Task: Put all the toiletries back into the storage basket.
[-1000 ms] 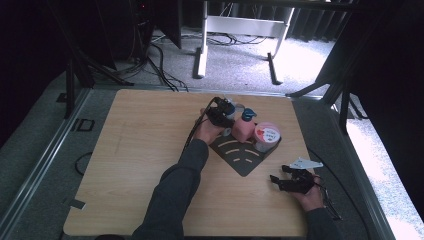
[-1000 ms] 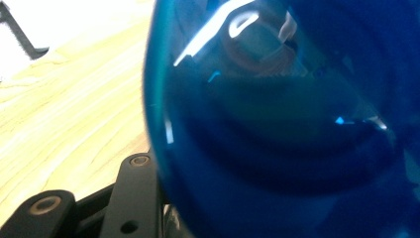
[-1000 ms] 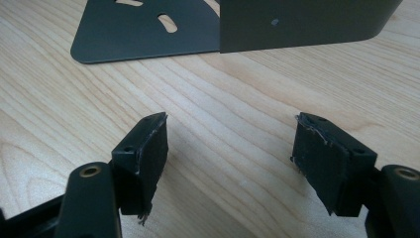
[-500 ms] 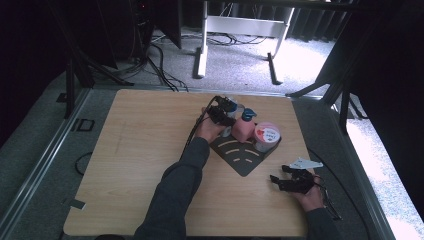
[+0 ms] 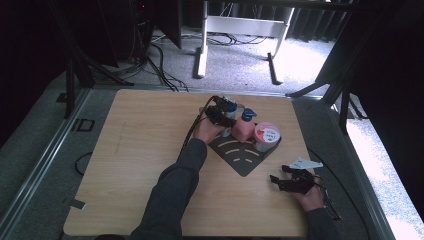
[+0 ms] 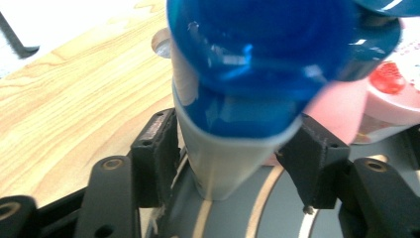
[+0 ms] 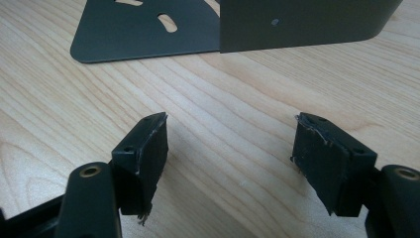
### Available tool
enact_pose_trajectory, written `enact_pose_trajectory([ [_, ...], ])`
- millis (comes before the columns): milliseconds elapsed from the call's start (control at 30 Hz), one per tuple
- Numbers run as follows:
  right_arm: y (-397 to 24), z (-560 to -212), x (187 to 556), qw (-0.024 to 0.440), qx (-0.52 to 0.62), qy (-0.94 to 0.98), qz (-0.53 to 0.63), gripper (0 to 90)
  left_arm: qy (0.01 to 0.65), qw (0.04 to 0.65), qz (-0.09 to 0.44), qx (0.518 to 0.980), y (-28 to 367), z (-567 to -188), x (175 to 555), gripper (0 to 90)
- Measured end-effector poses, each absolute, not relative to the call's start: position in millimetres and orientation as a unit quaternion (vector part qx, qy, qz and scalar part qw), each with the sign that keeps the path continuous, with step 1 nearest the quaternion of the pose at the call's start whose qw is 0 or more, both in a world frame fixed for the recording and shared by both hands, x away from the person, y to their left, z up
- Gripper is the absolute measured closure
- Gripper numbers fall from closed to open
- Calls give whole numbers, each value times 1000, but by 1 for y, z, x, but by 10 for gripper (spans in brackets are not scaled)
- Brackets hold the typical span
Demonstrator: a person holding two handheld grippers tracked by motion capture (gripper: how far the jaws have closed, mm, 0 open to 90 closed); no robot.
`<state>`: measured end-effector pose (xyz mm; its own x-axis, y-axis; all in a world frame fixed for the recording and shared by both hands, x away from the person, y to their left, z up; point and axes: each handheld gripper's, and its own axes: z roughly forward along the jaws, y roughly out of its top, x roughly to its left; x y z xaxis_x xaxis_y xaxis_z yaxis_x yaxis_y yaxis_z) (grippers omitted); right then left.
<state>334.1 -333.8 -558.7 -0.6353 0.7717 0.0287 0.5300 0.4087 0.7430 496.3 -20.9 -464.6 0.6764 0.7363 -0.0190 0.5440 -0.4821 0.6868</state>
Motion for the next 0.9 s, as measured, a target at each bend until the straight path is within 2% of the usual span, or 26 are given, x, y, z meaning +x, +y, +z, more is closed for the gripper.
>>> enact_pose_trajectory([
  [267, -334, -559, 334, 163, 394, 824, 373, 294, 375, 346, 145, 848, -11, -460, 486, 347],
  [667, -334, -559, 334, 163, 394, 824, 373, 295, 381, 370, 153, 833, 15, -453, 458, 346],
  [900, -334, -559, 334, 162, 395, 824, 374, 294, 392, 380, 151, 824, 35, -465, 438, 347],
])
